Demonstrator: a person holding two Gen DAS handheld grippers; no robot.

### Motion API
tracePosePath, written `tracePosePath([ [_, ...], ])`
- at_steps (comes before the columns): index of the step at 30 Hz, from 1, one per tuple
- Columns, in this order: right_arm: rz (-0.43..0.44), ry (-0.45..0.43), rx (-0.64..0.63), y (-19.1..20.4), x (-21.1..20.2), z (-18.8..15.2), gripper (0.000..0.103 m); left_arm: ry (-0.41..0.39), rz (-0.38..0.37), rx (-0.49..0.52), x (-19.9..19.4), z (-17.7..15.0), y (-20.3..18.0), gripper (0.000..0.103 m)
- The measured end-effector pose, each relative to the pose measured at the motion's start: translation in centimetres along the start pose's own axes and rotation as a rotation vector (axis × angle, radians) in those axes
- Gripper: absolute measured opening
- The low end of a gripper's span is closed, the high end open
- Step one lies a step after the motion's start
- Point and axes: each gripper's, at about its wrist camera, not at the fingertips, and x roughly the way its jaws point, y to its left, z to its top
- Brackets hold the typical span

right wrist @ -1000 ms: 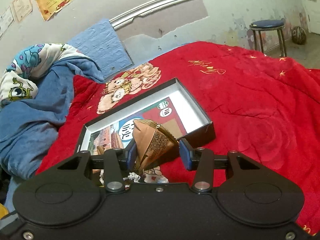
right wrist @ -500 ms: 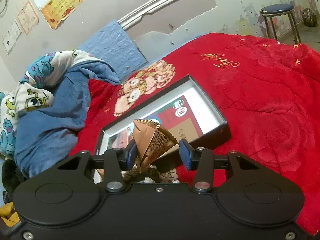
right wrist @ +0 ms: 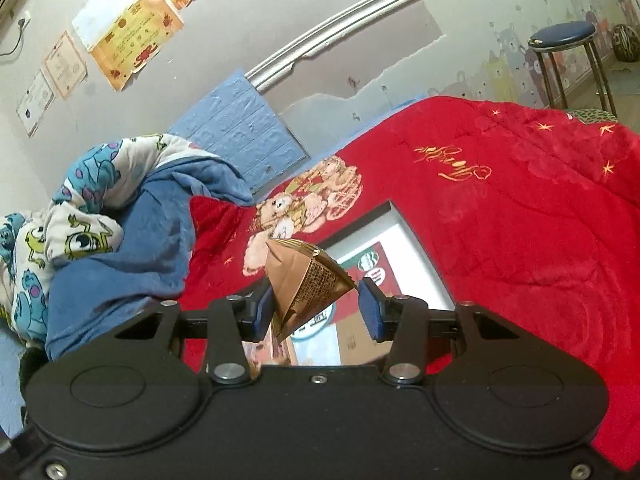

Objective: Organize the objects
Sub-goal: 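Lift and carry both held brown packets over the black box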

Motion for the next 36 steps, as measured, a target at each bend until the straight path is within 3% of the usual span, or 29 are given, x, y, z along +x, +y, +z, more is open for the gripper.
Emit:
tracePosePath([
  [6, -0.068, 0.011, -0.084, 2.4, 1.0, 2.8, 0.043, -0.078, -0.004, 0.031, 0.8, 3.8, -1.2, 0.037],
  [11, -0.059, 0.050, -0.013, 3.5, 3.6, 4.2, 0.043, -0.085, 0.014, 0.082, 2.2, 4.0, -2.2, 0.037],
  [14, -0.083, 0.071, -0.004, 3.6, 5.7, 4.3, 0.043, -0.041, 0.040, 0.087, 4.3, 3.7, -2.7, 0.037],
  [19, -0.110, 0.098, 0.029, 2.0, 8.4, 3.4, 0.043, 0.005, -0.008, 0.087, 7.2, 1.2, -3.0, 0.037],
  [23, -0.178, 0.128, 0.014, 0.6, 10.0, 2.3, 0.043, 0.101, -0.063, 0.066, 9.4, -0.8, -3.3, 0.037],
  [30, -0.195, 0.194, 0.052, -0.9, 11.3, 0.2, 0.043, 0.285, -0.075, 0.051, 11.6, -3.1, -3.9, 0.037],
  [36, -0.211, 0.227, 0.033, -0.6, 11.7, -0.5, 0.044, 0.353, -0.049, 0.060, 12.3, -3.9, -4.0, 0.037],
])
